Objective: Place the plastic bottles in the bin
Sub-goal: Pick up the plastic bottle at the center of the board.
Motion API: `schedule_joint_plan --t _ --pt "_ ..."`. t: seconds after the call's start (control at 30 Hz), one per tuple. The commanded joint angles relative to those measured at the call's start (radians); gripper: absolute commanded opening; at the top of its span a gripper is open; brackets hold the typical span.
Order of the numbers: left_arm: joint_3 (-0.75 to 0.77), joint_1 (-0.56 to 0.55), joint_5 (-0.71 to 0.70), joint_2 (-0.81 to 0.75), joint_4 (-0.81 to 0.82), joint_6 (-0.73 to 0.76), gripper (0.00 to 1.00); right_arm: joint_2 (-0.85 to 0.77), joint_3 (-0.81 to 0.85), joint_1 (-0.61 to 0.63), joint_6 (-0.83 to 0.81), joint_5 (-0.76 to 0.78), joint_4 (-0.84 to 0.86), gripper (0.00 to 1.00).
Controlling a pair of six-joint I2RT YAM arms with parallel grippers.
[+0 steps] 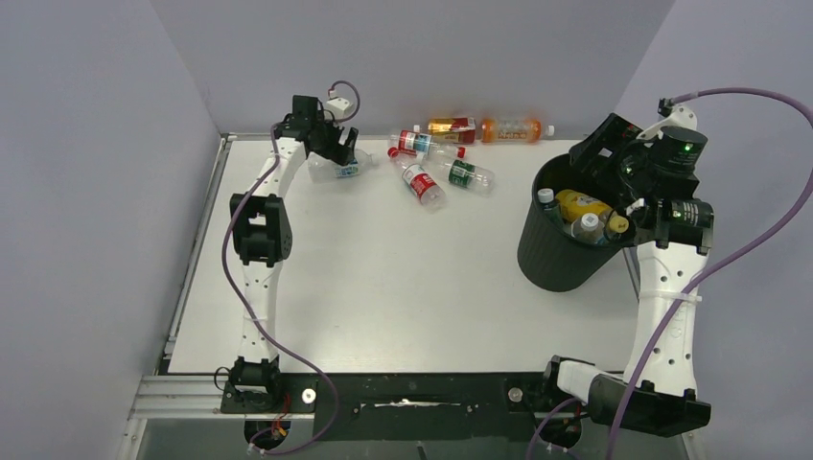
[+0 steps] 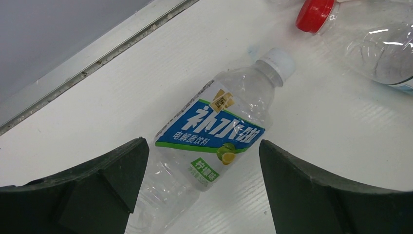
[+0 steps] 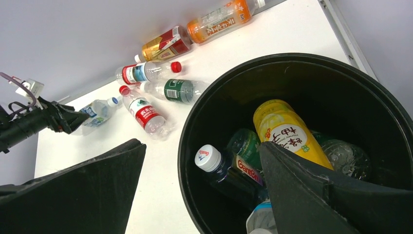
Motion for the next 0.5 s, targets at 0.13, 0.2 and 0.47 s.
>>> schedule_joint_plan --t 0.13,0.2,0.47 --pt "0.064 0.022 0.071 0.025 0.072 -0.002 0.84 -0.007 0.000 0.042 0.008 -0.005 0.049 0.91" --pt "0.054 0.022 0.068 0.028 0.069 -0.004 0.84 -0.006 0.000 0.052 0.009 0.001 0.048 0.91" --pt "-0.057 0.018 0.028 -0.019 0.058 -0.022 0.84 -0.017 -0.017 0.074 0.020 0.006 0.064 0.91"
